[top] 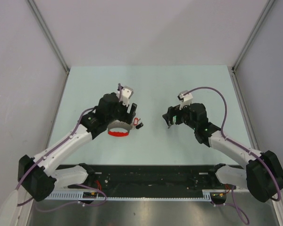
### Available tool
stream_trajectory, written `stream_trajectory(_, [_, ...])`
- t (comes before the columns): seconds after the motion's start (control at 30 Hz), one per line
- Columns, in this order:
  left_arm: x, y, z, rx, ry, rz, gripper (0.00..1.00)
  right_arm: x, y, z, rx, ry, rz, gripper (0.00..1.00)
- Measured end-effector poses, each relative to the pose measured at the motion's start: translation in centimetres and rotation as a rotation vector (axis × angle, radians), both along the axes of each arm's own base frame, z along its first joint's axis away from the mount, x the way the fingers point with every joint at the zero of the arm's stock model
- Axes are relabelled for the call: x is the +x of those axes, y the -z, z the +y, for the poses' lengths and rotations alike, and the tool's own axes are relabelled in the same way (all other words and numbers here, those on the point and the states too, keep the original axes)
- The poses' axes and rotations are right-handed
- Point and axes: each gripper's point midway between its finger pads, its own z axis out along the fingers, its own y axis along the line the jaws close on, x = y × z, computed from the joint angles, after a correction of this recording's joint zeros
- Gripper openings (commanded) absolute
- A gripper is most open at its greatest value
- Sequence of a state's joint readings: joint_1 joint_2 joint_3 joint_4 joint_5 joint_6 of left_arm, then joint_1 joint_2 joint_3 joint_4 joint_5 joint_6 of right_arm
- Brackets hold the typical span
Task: Put the keys on the keyring
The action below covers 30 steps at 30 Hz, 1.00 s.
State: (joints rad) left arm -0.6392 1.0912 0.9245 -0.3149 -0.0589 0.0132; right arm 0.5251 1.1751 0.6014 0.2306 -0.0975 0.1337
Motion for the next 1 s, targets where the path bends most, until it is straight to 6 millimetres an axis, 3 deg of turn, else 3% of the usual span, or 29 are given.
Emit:
stream_trajectory(0.23, [1.1, 4.5, 1.3, 0.000, -0.244, 0.176, 0.84, -1.1, -0.8, 0.3, 0.001, -0.019, -0.015, 0.90])
stream_trajectory(0.43, [2.3, 7.5, 1.5, -0.047, -0.424, 0.256, 0.82, -2.2, 1.0, 0.3, -0.029, -0.018, 0.010, 0.90])
stream_trajectory(0.73, [3.2, 14.5, 1.3, -0.021, -0.596, 0.391, 0.50, -2.7, 2.8, -0.7, -0.037, 0.015, 0.026, 0.89])
stream_trajectory(0.87, [3.5, 15.5, 1.0, -0.038, -0.620, 0.410, 0.40, -2.9, 3.0, -0.8, -0.027, 0.024, 0.027, 0.89])
stream_trajectory(1.0, [3.7, 16.3, 0.9, -0.042, -0.640, 0.417, 0.38, -2.9, 3.1, -1.0, -0.016, 0.034, 0.025, 0.89])
